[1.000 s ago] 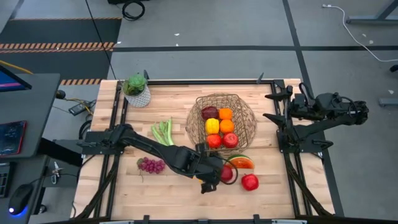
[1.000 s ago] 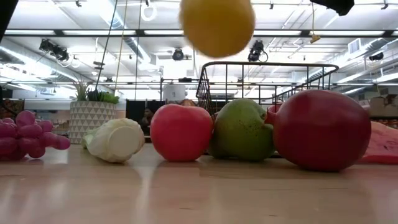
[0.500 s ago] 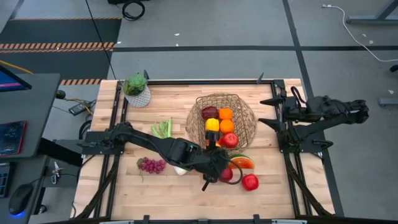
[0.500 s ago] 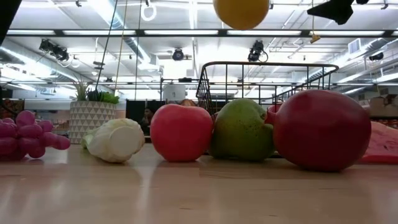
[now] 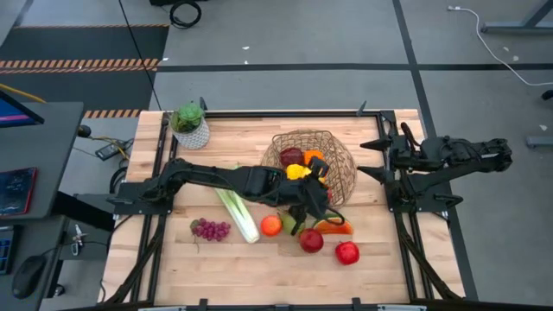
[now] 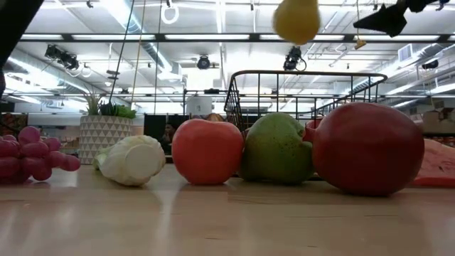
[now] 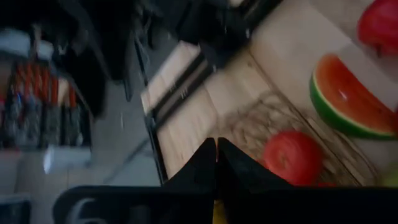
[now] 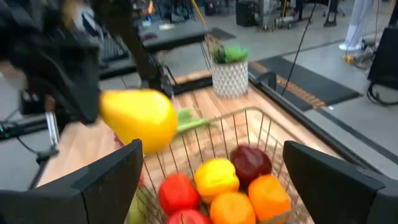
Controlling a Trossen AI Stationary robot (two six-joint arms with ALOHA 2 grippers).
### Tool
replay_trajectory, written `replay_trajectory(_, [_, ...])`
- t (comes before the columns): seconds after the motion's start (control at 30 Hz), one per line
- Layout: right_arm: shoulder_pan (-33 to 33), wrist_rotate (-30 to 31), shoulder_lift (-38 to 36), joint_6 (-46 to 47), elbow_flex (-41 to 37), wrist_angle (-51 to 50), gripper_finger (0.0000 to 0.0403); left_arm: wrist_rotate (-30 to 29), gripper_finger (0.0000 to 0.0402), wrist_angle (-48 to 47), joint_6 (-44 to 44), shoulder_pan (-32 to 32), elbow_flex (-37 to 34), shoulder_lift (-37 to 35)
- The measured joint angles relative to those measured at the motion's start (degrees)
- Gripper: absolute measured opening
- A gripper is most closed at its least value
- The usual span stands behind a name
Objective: Build produce basket
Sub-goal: Put the yellow pear into the brown wire basket
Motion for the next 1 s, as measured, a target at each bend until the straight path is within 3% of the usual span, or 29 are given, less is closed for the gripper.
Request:
replay_trajectory(0.27, [-0.02,3.69,-0.04,5.47,-0.95,-6.52,0.0387,9.86,0.0011,4.7,5.54,1.92,0.0,-1.78])
replay_trajectory(0.53, [0.04,0.82,0.43,8.35,-4.56,-1.85,0.0387,33.69,0.0011,0.03,-7.18,9.66,0.07,-5.88])
replay_trajectory(0.73, [0.08,-1.1,3.7,3.01,-7.63,10.78,0.0387,45.78,0.0011,-3.6,-9.91,14.43,-1.02,-5.92])
replay_trajectory(1.0, [0.04,-1.28,7.23,4.41,-5.0,14.07,0.0387,58.51,0.0011,-1.89,-19.17,18.47,-1.49,-5.86])
